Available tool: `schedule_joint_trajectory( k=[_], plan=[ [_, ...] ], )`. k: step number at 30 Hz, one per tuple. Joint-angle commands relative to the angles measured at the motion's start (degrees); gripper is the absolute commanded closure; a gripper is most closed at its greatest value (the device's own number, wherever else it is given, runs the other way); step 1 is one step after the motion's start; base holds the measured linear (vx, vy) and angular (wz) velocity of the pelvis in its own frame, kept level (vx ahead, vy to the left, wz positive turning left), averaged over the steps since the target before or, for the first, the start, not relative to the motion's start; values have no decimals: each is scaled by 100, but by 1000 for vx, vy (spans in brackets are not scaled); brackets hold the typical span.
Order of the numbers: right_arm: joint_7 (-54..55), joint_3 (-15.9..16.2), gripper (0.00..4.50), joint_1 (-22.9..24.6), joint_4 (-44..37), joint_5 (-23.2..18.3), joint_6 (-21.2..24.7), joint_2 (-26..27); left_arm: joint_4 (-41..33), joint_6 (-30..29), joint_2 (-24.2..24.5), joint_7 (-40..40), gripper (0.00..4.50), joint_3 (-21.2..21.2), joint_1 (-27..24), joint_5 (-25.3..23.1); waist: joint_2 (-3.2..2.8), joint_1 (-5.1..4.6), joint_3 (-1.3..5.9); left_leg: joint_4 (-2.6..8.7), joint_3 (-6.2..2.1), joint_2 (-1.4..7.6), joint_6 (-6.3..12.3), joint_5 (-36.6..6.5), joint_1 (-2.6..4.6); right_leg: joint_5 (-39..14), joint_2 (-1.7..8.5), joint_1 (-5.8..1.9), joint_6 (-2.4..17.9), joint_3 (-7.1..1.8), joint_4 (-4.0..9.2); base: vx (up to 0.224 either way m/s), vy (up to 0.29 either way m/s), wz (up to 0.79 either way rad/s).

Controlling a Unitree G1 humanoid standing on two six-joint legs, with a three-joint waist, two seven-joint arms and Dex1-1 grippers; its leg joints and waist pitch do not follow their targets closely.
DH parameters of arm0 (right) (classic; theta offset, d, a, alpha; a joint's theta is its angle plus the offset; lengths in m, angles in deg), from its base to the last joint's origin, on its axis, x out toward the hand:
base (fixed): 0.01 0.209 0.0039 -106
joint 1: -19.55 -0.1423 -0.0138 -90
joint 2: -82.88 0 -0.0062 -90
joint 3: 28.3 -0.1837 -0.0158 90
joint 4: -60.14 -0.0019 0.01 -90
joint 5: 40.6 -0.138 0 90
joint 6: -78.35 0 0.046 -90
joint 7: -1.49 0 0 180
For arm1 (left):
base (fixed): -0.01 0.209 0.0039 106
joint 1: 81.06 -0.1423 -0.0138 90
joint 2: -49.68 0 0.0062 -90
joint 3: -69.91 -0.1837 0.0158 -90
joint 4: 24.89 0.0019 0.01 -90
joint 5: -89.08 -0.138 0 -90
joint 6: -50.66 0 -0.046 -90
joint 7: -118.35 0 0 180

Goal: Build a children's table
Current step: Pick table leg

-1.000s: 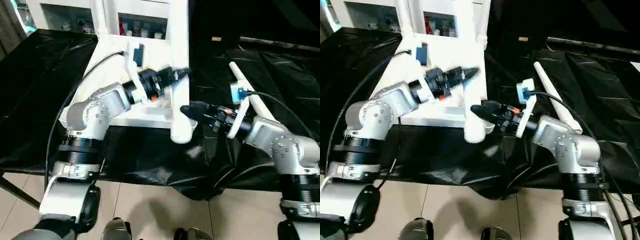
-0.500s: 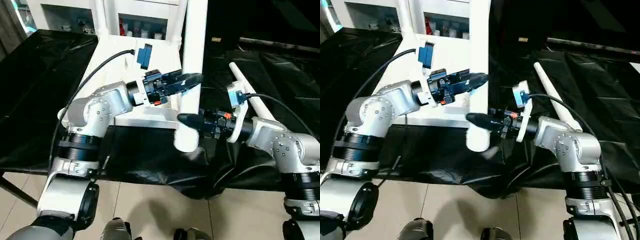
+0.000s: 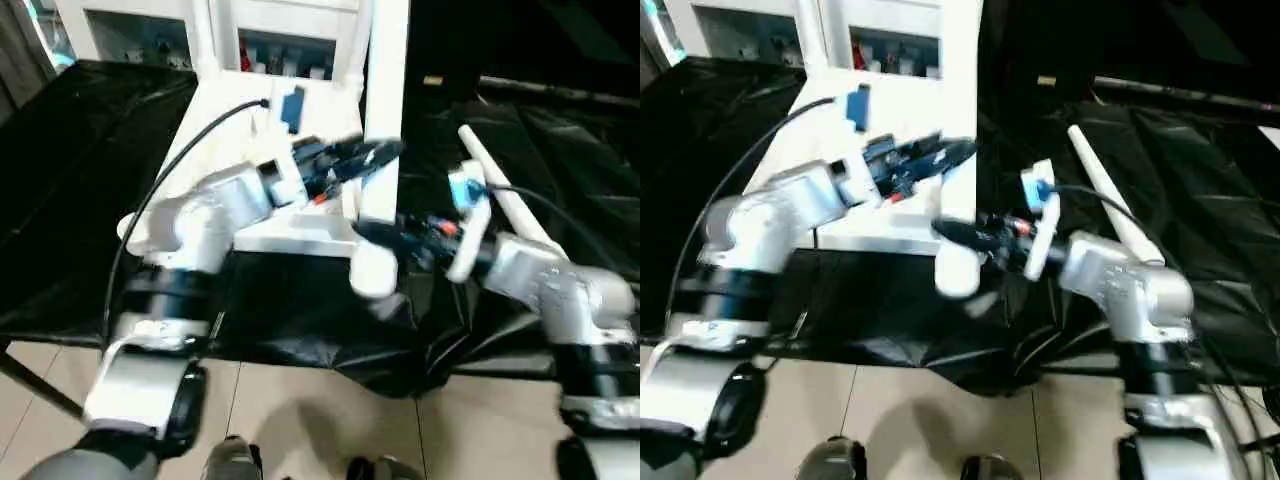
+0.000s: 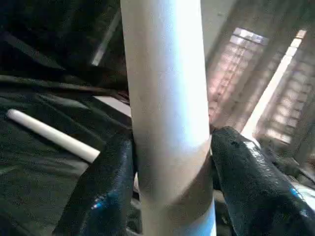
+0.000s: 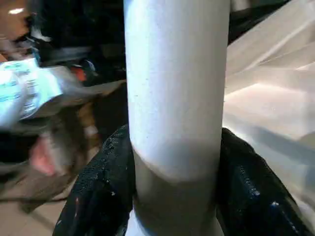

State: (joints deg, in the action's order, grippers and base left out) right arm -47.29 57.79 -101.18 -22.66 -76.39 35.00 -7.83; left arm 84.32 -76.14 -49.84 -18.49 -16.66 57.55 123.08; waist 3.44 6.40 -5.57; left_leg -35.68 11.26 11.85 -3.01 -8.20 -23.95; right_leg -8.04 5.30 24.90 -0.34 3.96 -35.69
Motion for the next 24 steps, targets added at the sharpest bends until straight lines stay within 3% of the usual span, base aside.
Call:
schedule_joint_trajectory(
  k=[1,6,9,10,14,15,24],
  plan=[
    [254,-60,259,-125,-52,142,-149,-12,-200,76,-122,-404,147,33,88,-106,14,-13,605,428,-102,121,-372,-1582,216,-2318,306,-303,705,-175,496,0,0,0],
    [550,101,260,-190,13,446,-388,74,-331,-224,-535,-1203,143,102,12,-110,25,-12,606,420,-86,119,-319,-1476,201,-2191,290,-305,702,-182,488,0,0,0],
    [777,92,260,-237,91,547,-477,161,-212,-67,-725,-1640,143,219,66,-174,41,-13,617,410,-82,102,-262,-1423,190,-2141,279,-317,656,-178,501,0,0,0],
    [806,91,260,-245,107,566,-493,174,-184,-58,-760,-1746,171,274,87,-177,44,-14,618,408,-79,98,-250,-1423,191,-2149,276,-314,649,-177,503,0,0,0],
    [881,134,260,-265,145,650,-571,175,-49,89,-826,-2127,184,453,178,-237,36,-16,618,411,-85,94,-230,-1410,184,-2143,261,-318,573,-173,512,0,0,0],
    [899,147,260,-270,154,682,-610,181,-69,122,-833,-2244,214,473,172,-290,32,-27,620,414,-85,97,-231,-1439,192,-2147,259,-313,565,-170,518,0,0,0],
    [910,215,261,-282,141,792,-688,149,-65,391,-785,-2396,267,444,136,-479,36,-27,617,421,-88,102,-224,-1468,195,-2127,262,-310,568,-170,516,0,0,0]
  ],
)
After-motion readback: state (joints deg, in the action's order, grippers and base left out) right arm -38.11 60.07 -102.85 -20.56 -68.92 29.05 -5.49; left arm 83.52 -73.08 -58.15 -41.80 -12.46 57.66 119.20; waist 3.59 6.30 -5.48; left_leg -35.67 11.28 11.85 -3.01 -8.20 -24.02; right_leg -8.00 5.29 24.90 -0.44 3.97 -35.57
